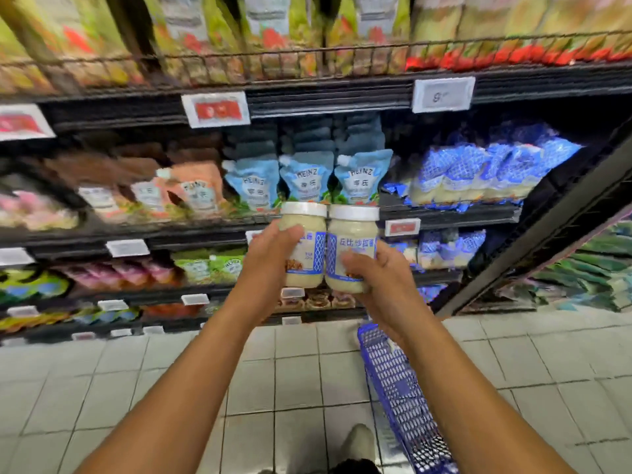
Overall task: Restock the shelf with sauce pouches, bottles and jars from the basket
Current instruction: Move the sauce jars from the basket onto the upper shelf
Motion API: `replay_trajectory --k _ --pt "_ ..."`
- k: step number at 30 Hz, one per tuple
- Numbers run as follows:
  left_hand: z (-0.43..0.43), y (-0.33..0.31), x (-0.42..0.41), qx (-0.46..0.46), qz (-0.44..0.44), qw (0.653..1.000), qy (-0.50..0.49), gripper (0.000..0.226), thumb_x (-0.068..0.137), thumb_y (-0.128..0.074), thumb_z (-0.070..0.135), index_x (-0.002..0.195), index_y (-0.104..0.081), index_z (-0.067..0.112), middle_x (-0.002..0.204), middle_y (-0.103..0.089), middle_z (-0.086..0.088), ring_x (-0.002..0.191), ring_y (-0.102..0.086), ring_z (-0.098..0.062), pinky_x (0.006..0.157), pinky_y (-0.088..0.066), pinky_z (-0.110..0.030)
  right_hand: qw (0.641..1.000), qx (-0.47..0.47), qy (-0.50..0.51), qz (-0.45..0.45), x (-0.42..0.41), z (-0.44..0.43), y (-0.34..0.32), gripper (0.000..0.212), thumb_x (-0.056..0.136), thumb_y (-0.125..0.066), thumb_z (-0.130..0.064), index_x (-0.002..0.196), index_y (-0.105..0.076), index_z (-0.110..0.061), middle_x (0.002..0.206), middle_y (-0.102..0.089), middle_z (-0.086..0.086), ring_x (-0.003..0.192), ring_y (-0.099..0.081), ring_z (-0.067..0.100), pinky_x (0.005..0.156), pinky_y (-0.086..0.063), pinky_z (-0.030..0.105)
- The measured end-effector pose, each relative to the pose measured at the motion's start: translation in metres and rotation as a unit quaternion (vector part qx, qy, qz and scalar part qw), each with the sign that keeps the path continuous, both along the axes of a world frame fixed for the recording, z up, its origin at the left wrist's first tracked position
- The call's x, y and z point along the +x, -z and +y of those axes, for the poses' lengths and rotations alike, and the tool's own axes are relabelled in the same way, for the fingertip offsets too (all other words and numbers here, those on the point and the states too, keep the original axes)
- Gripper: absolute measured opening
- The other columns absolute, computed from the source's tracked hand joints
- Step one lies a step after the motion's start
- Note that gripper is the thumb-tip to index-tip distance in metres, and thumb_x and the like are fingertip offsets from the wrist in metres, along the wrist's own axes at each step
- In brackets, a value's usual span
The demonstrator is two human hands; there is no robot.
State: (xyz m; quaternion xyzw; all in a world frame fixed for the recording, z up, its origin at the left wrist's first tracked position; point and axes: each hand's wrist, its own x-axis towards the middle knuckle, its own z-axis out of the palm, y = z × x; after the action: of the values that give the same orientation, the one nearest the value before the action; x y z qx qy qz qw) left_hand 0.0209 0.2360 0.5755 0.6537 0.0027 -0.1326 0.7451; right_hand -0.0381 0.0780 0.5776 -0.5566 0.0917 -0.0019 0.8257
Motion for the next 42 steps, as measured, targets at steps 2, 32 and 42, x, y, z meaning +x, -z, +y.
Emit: replay_trajectory --k 2,32,42 --pt "0.044 -0.006 -0.005 -0.008 -0.019 0.999 -0.031 0.023 0.069 -0.063 0.045 0.084 -0.075 0.033 0.079 -0.073 0.001 0.069 -0.067 -0.015 0.062 -0.054 -0.031 0.999 0.0 -0.039 -0.006 0.005 0.038 -0.008 0.025 0.074 -0.066 -0.016 0.099 -0.069 -0.012 0.087 -0.076 0.007 0.067 -0.069 0.015 0.053 -0.052 0.025" --pt "0.473 -0.161 -0.046 0.007 -0.26 0.901 -0.347 0.035 0.066 -0.075 0.043 0.095 -0.069 0.024 0.078 -0.074 0.005 0.068 -0.07 -0.01 0.053 -0.055 -0.028 0.914 -0.003 -0.355 -0.194 0.085 0.474 -0.156 0.034 0.075 -0.067 -0.017 0.107 -0.063 -0.004 0.078 -0.07 0.012 0.057 -0.063 0.022 0.048 -0.05 0.027" --pt "0.537 -0.225 0.048 0.0 -0.335 0.886 -0.322 0.049 0.067 -0.074 0.039 0.107 -0.067 0.011 0.1 -0.075 -0.01 0.089 -0.07 -0.023 0.077 -0.058 -0.037 0.891 -0.036 -0.328 -0.31 0.173 0.539 -0.218 0.037 0.071 -0.073 -0.038 0.102 -0.071 -0.018 0.091 -0.073 0.019 0.071 -0.063 0.04 0.06 -0.047 0.07"
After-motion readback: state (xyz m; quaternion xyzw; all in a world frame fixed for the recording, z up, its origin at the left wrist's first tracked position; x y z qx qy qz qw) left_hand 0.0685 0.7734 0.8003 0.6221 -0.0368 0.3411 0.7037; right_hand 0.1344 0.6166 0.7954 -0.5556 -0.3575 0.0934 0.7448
